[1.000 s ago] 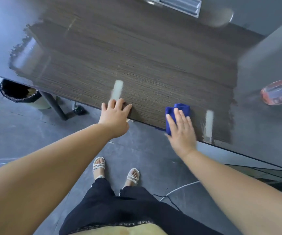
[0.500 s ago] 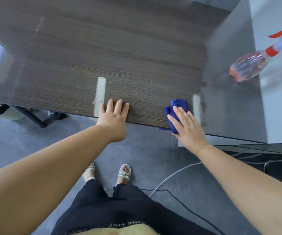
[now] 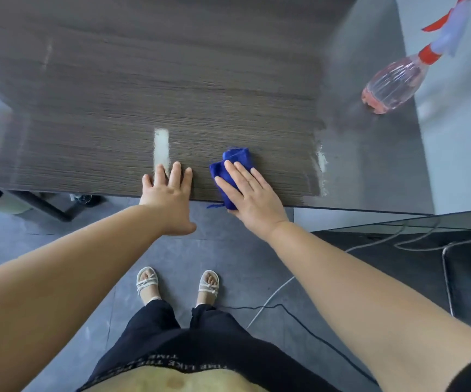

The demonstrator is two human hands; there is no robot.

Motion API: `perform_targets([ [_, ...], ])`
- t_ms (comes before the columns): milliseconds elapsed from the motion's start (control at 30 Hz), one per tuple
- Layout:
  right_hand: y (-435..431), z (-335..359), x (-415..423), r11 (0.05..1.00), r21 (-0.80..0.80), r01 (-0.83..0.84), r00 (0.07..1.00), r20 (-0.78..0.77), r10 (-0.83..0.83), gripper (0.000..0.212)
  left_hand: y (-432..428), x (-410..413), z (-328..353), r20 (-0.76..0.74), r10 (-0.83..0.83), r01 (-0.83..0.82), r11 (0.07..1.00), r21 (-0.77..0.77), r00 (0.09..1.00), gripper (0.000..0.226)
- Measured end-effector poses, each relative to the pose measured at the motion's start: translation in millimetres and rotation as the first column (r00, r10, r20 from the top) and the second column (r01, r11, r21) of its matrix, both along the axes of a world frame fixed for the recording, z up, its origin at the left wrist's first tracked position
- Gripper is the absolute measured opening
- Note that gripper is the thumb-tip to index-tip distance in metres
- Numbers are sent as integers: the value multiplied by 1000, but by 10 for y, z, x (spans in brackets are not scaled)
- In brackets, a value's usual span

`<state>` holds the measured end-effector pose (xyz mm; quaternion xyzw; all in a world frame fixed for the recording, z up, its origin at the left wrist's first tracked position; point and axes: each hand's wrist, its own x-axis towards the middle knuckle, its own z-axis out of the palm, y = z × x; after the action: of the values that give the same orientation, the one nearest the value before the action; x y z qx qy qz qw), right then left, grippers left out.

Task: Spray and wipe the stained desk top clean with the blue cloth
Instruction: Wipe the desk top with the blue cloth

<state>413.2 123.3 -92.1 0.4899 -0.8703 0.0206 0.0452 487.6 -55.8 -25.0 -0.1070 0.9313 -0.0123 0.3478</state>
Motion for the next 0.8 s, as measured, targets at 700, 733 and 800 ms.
perform_targets([
  [700,1126,810,-25,851,50,523,579,712,-398,49,864,-545,571,149,382,-376,634,676,912,53],
  [733,1070,919,-49,852,26,522,563,741,-367,48,896,-605,618,241,494,-498,493,713,835,56],
  [800,934,1143,-89,872,-23,489,564,771,-296,47,913,-714,678,427,596,-659,242,712,680,55],
])
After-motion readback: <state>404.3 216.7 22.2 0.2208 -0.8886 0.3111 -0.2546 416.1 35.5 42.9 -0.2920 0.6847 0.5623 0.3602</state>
